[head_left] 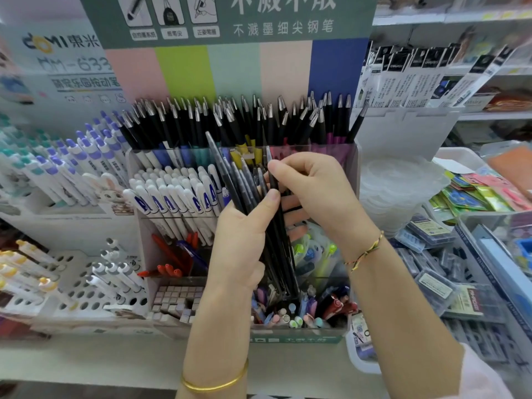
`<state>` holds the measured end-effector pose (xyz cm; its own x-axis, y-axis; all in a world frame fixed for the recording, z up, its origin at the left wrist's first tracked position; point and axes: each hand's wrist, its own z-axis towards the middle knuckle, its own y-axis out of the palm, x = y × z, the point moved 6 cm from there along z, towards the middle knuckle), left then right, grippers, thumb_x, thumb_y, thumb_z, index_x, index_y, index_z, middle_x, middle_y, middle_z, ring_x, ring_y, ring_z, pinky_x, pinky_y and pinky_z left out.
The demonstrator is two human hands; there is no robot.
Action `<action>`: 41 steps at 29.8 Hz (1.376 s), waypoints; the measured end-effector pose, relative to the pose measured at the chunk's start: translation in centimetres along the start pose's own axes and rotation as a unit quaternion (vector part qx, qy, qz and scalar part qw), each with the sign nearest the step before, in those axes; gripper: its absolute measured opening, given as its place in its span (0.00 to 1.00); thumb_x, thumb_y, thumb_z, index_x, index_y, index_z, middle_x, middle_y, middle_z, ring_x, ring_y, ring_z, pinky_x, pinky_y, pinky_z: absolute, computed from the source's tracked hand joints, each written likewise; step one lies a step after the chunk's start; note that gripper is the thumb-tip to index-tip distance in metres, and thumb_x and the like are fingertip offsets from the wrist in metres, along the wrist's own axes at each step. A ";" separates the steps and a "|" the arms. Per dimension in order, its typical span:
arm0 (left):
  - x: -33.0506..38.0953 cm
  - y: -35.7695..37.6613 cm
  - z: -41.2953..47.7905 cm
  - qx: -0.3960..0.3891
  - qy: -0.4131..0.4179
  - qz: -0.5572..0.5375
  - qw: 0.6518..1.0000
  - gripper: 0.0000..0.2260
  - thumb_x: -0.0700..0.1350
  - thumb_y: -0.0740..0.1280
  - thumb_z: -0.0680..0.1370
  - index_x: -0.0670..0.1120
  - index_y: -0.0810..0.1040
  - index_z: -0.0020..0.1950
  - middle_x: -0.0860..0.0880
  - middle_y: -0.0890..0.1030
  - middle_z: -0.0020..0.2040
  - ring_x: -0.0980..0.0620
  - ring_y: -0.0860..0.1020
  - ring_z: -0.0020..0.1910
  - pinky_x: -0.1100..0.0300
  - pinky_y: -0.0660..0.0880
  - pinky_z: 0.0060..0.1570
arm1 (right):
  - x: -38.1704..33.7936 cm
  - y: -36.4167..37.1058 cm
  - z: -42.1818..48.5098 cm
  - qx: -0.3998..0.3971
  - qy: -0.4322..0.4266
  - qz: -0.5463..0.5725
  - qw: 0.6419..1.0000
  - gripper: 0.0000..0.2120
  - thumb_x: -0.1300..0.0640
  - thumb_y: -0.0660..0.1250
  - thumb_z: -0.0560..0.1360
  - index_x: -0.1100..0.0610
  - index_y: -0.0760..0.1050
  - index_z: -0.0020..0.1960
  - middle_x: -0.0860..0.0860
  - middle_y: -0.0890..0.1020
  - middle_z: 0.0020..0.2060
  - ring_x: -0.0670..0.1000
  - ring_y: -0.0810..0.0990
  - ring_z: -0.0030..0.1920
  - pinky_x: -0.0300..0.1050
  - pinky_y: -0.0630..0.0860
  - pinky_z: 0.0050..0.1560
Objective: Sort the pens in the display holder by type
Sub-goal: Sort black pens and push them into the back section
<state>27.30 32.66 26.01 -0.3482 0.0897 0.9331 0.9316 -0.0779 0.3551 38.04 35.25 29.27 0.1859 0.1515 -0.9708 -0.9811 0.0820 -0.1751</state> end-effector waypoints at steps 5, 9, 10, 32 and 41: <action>0.4 -1.2 0.4 0.047 0.027 -0.033 0.998 0.10 0.39 0.58 0.82 0.40 0.76 0.59 0.42 0.85 0.49 0.45 0.84 0.49 0.53 0.81 0.45 | -0.1 -2.3 0.5 0.189 -0.079 0.000 0.979 0.12 0.52 0.62 0.78 0.55 0.76 0.38 0.46 0.76 0.27 0.48 0.75 0.30 0.45 0.72 0.34; 0.3 -1.8 0.5 0.059 0.035 -0.051 0.996 0.10 0.39 0.57 0.82 0.42 0.75 0.61 0.44 0.85 0.48 0.46 0.84 0.49 0.56 0.81 0.44 | -0.5 -4.1 0.3 0.317 -0.126 -0.012 0.940 0.11 0.53 0.60 0.79 0.55 0.72 0.40 0.44 0.72 0.28 0.49 0.74 0.31 0.43 0.72 0.34; 0.3 -1.8 0.5 0.057 0.034 -0.055 0.996 0.11 0.39 0.57 0.82 0.42 0.75 0.61 0.44 0.85 0.48 0.46 0.84 0.49 0.56 0.81 0.44 | -0.9 -4.2 0.0 0.338 -0.147 -0.031 0.929 0.10 0.54 0.60 0.80 0.56 0.72 0.41 0.43 0.72 0.29 0.44 0.73 0.30 0.37 0.70 0.35; -0.5 -0.5 0.3 -0.014 -0.021 -0.017 1.000 0.08 0.39 0.60 0.80 0.39 0.77 0.56 0.41 0.85 0.47 0.45 0.84 0.46 0.54 0.82 0.42 | 2.2 -1.2 0.3 0.076 -0.018 -0.484 0.872 0.06 0.57 0.61 0.77 0.58 0.74 0.48 0.51 0.76 0.41 0.55 0.75 0.42 0.45 0.67 0.37; -0.7 0.0 0.4 -0.042 -0.038 0.034 0.998 0.11 0.41 0.62 0.80 0.42 0.76 0.61 0.41 0.84 0.51 0.43 0.83 0.50 0.45 0.80 0.50 | -0.1 -1.1 -0.4 0.030 -0.040 -0.101 0.994 0.13 0.52 0.66 0.76 0.62 0.81 0.40 0.53 0.83 0.33 0.49 0.82 0.36 0.40 0.78 0.35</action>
<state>27.56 33.02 25.28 -0.2725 0.1569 0.9493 0.9397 -0.1688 0.2976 39.12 34.77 29.49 0.3848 0.2044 -0.9001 -0.9188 0.1773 -0.3525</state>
